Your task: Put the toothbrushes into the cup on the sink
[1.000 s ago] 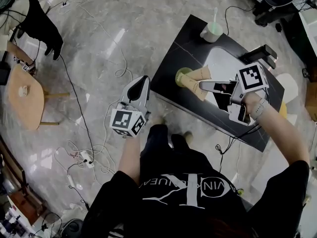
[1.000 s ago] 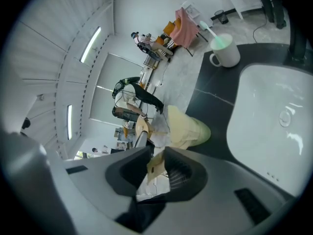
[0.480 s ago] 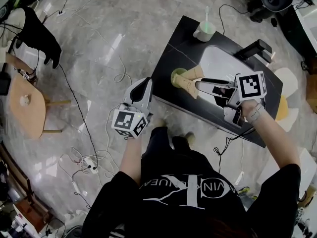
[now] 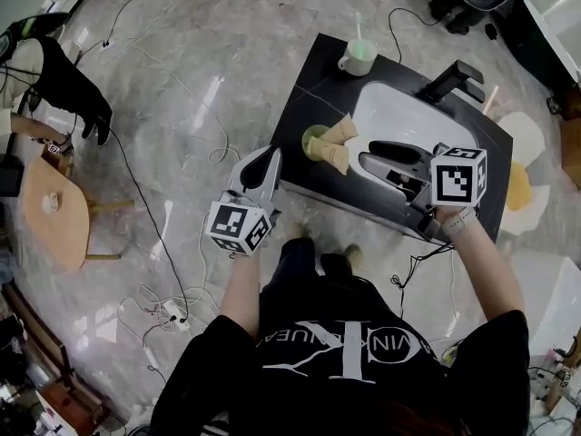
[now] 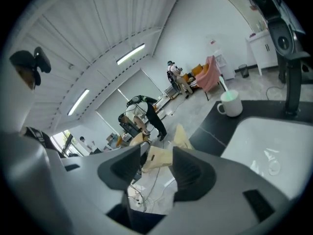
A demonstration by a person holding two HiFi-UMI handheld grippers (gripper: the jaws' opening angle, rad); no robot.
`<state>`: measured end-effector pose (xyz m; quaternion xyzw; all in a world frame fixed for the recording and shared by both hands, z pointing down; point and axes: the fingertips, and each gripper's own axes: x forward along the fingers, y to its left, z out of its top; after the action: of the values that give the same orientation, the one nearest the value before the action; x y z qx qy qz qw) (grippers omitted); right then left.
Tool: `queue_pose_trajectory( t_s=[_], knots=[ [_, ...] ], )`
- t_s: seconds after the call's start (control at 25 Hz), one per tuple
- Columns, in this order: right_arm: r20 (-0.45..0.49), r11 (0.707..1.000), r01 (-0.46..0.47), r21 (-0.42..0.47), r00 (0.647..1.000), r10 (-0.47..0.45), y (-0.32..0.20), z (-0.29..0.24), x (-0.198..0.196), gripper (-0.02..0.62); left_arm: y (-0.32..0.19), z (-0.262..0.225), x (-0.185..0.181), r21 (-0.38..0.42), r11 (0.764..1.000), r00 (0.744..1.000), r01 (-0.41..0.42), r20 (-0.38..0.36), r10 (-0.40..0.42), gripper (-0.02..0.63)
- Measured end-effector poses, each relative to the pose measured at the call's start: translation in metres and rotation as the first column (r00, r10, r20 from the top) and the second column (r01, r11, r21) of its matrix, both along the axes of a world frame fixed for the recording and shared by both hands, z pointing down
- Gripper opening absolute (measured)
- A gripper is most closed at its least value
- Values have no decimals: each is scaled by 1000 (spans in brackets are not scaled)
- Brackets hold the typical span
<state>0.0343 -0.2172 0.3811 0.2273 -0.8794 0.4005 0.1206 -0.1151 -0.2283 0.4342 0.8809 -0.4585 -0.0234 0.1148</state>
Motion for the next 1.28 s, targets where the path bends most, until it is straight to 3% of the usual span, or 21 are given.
queue_pose_trajectory(
  t_s=[0.28, 0.56, 1.0, 1.28],
  knots=[
    [-72, 980, -50, 192, 995, 65, 8, -1, 13, 135, 4, -16, 6, 37, 999, 1000, -8, 19, 8, 12],
    [-80, 953, -124, 277, 985, 152, 10, 5, 23, 67, 13, -29, 6, 64, 998, 1000, -2, 30, 0, 12],
    [-32, 892, -220, 395, 967, 253, 9, 7, 24, 35, 21, -41, -10, 92, 995, 999, 32, 35, -36, 12],
    [-82, 843, -196, 500, 959, 272, 10, 4, 19, 35, 21, -49, -24, 113, 992, 997, 58, 46, -64, 12]
  ],
)
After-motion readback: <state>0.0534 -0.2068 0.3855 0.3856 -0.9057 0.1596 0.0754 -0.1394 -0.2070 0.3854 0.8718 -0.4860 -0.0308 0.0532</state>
